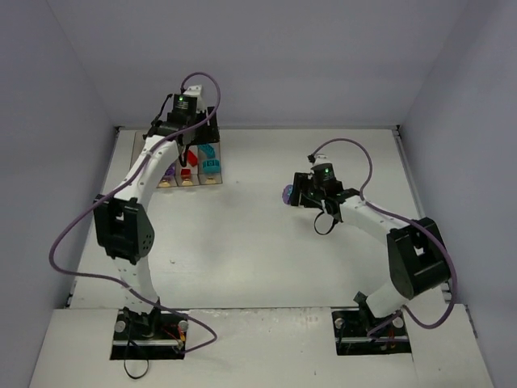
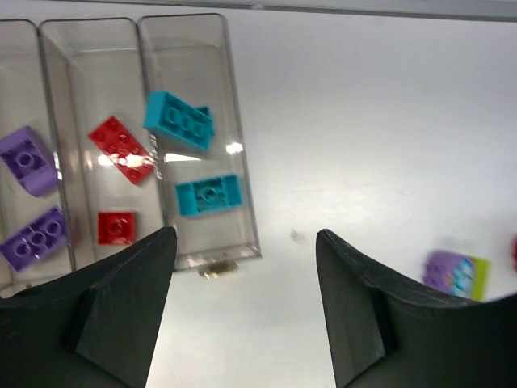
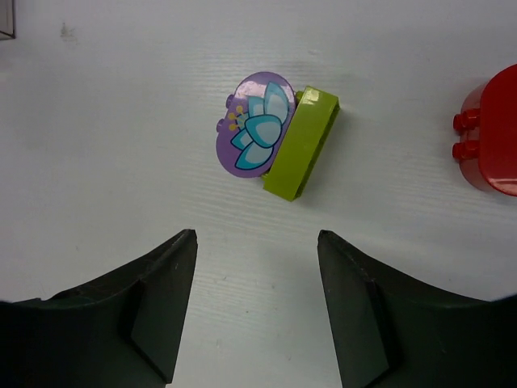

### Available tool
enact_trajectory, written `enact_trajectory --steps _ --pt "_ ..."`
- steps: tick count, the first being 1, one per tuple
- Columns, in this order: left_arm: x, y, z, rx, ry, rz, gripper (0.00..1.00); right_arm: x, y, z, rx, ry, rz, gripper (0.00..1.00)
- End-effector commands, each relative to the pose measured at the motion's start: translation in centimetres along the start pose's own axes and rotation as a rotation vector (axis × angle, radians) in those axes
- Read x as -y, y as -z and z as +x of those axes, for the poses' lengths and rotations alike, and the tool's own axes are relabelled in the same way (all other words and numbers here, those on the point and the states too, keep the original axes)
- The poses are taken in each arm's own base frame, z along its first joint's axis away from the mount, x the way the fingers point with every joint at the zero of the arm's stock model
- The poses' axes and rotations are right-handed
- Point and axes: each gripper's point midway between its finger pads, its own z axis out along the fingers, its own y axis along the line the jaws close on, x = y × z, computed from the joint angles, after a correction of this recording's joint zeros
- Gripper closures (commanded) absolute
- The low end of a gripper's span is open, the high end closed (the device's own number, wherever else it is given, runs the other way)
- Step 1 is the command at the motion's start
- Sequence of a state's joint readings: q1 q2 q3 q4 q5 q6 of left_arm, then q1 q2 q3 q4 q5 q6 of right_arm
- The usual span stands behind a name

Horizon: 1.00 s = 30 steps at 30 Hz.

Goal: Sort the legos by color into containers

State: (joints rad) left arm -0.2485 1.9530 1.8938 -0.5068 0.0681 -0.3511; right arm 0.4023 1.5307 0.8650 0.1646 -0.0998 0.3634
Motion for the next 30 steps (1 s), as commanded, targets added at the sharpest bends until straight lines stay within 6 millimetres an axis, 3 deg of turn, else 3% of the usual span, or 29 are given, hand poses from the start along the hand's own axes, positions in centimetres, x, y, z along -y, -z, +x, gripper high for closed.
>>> enact_trajectory --steps 1,2,5,6,7,9,15,22,30 --pt "3.6 5.4 -1.6 0.071 0.030 0.120 0.36 -0.5 -0.5 -5.5 0.134 -0.058 0.018 0.41" --pt "3.5 5.5 0.1 0.029 0.023 0.121 0.36 -0.5 -0.8 -5.7 0.132 -0.069 0.016 0.40" --pt "4.3 7.5 1.6 0.009 -0.002 0.154 0.36 0.0 -2.0 -5.9 0.116 -0.106 0.018 0.36" --pt "4.2 7.4 3.2 -0.024 -0.006 0.153 0.36 0.3 -2.6 -5.7 0.102 -0.119 0.024 0.36" --pt "4.4 8.5 3.2 -0.015 -0.009 0.167 0.36 0.4 -2.9 -5.9 0.102 -0.134 0.027 0.35" --pt "4.4 8.8 5.3 -0.058 -0.014 0.176 0.36 0.5 -3.7 -5.5 0.086 -0.168 0.036 0.32" --pt "4.3 10.9 8.4 -0.112 -0.005 0.200 0.36 0.5 -5.3 -5.2 0.059 -0.198 0.057 0.28" --pt "4.3 11.4 10.2 -0.147 0.004 0.212 0.36 -0.7 -6.8 -4.9 0.039 -0.174 0.054 0.25" --pt "4.4 11.7 11.3 -0.171 0.019 0.223 0.36 0.2 -8.1 -2.3 -0.022 -0.169 0.116 0.25"
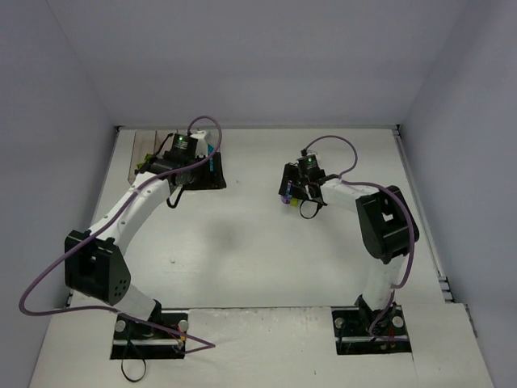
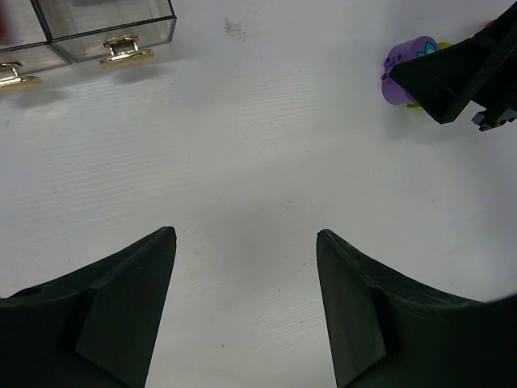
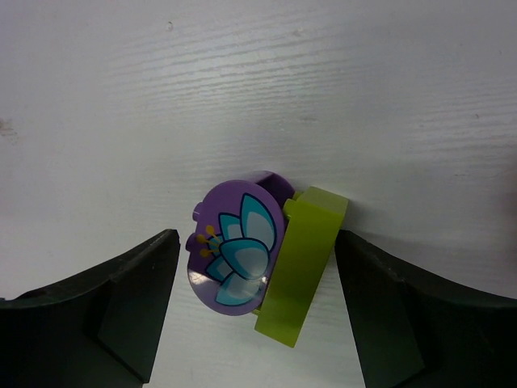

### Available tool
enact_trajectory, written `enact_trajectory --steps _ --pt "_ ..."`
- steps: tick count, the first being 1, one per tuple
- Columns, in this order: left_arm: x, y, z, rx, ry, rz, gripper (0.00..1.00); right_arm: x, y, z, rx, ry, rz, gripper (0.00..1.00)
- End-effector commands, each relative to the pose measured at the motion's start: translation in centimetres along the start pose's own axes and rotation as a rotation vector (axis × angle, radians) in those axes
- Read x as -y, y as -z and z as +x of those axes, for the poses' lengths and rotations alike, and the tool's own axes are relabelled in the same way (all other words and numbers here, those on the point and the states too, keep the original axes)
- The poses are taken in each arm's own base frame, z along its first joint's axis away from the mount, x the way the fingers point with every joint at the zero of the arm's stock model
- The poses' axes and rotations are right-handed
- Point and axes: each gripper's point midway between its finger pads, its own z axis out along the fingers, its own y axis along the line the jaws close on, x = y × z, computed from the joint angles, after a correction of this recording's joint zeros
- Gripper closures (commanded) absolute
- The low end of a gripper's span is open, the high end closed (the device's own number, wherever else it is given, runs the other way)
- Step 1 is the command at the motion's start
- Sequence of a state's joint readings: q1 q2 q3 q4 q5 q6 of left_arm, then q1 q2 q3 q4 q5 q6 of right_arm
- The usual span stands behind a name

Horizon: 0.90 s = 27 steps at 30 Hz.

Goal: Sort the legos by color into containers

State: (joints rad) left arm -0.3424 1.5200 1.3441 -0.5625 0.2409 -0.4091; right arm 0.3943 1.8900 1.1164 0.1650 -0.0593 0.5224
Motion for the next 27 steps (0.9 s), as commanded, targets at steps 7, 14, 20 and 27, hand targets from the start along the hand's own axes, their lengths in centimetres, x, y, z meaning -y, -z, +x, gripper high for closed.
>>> enact_trajectory --steps 7,14,20,27 --pt "1.6 1.6 -0.8 0.047 0.012 0.064 0.36 0.1 0.1 -1.0 0.042 0.000 0.066 0.34" --pt "2.8 1.8 -0.8 0.041 0.017 0.129 0.36 -1.8 2.0 -1.7 0.088 0.112 0.006 0.87" --pt "6.3 2.6 -1.6 0.042 0.047 0.308 0.36 -6.7 7.4 -4.1 0.256 0.330 -0.212 1.00" --pt "10.4 4.2 -3.4 0.072 0.089 0.534 0.36 -10.8 15.6 -4.0 0.451 0.577 -0.533 1.00"
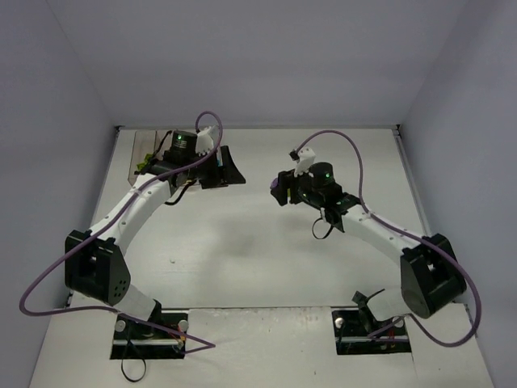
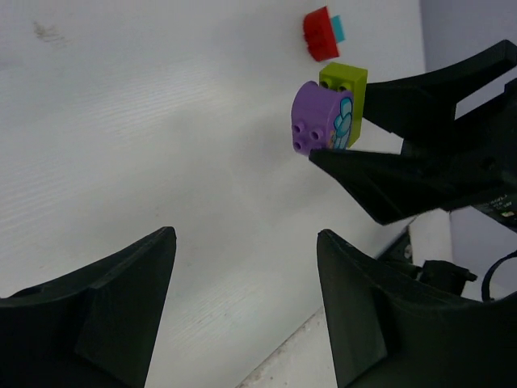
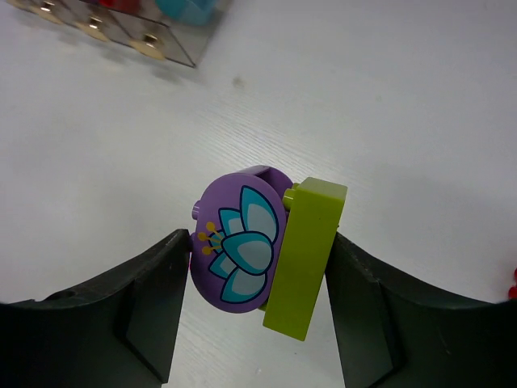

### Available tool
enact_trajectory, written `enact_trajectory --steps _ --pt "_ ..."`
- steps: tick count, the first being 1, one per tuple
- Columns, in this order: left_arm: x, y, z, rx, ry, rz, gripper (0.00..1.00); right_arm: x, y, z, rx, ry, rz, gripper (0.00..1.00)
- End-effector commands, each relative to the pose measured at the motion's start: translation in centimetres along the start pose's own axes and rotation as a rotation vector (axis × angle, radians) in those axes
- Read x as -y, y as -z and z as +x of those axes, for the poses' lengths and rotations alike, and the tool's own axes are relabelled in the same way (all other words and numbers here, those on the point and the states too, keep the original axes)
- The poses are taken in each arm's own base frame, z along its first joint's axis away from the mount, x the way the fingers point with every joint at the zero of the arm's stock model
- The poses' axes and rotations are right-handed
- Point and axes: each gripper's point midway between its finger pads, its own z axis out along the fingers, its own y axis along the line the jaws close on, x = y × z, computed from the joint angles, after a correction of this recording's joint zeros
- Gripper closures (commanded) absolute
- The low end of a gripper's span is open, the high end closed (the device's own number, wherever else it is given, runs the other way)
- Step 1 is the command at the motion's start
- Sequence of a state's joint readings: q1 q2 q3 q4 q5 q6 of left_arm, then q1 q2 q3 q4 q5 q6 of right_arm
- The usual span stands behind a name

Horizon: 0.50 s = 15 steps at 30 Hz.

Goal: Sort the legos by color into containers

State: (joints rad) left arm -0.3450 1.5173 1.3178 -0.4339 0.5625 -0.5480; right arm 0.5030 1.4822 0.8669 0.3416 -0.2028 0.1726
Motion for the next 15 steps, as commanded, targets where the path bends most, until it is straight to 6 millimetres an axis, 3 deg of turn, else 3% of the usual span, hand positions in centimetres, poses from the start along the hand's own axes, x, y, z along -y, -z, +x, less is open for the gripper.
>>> enact_trajectory --steps 1,8,15 --pt "6.0 2.0 -2.9 0.096 -0.037 0.238 0.36 -4.3 3.4 -6.1 0.241 0.188 -0.218 1.00" --pt "10.6 3.5 -2.9 0.103 -0.142 0.438 0.36 -8.5 7.8 -9.2 0.354 0.273 -0.409 1.00" --pt "13.2 3.5 -1.2 0.051 -0.197 0.515 0.36 -9.6 9.4 -10.4 0.379 0.301 -0.447 1.00"
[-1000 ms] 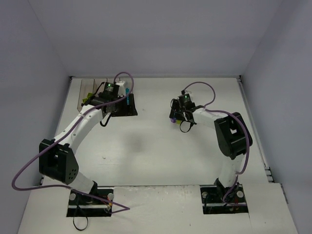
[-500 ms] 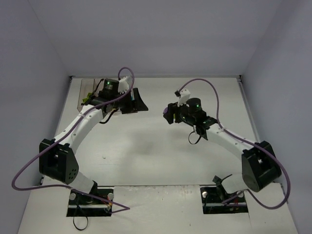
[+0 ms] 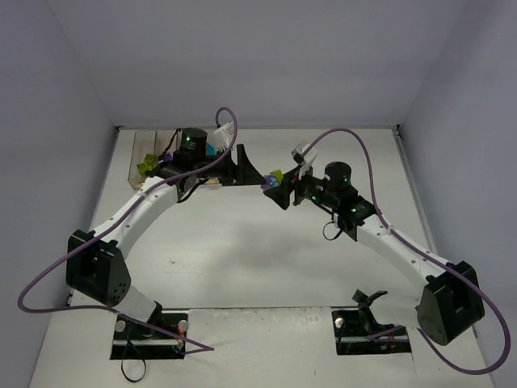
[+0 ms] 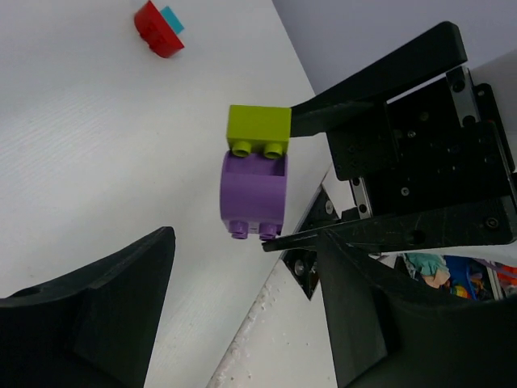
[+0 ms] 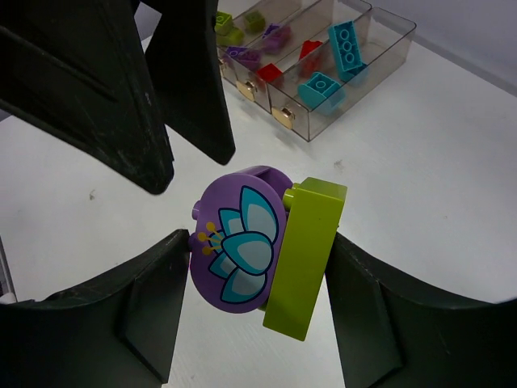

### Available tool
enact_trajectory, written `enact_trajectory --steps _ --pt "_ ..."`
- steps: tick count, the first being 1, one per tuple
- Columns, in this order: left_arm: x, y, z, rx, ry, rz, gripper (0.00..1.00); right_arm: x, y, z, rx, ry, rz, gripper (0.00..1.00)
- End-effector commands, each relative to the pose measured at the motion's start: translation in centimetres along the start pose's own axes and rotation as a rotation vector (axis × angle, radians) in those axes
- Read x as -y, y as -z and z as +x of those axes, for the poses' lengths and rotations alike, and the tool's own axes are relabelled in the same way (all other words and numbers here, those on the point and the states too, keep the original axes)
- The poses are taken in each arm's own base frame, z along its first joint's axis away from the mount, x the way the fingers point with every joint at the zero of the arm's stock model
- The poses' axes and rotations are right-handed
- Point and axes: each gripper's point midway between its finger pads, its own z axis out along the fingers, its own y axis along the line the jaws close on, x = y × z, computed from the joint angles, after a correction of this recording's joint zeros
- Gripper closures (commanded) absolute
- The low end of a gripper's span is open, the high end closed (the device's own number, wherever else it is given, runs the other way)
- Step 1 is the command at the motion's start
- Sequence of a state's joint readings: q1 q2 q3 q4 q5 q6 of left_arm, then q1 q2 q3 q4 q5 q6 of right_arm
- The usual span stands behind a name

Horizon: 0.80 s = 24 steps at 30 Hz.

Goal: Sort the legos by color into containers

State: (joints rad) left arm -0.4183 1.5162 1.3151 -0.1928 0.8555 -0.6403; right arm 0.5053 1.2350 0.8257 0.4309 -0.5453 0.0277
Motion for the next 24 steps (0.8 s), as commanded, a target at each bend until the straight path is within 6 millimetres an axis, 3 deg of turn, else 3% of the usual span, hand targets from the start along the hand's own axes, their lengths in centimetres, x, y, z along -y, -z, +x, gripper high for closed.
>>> enact_trajectory --steps 1,20,24 --pt "4.8 1.1 -1.6 0.054 -0.126 0.121 0.36 -1.8 0.6 -5.0 0.132 0.093 -0.072 1.00" --pt "3.6 -1.5 -1.4 0.032 -0.123 0.066 0.37 -2.8 0.3 -5.5 0.133 0.098 -0.111 0.98" --pt "3.6 -1.7 -1.5 0.033 -0.123 0.071 0.42 -2.7 0.1 -5.4 0.131 0.098 -0.113 0.98"
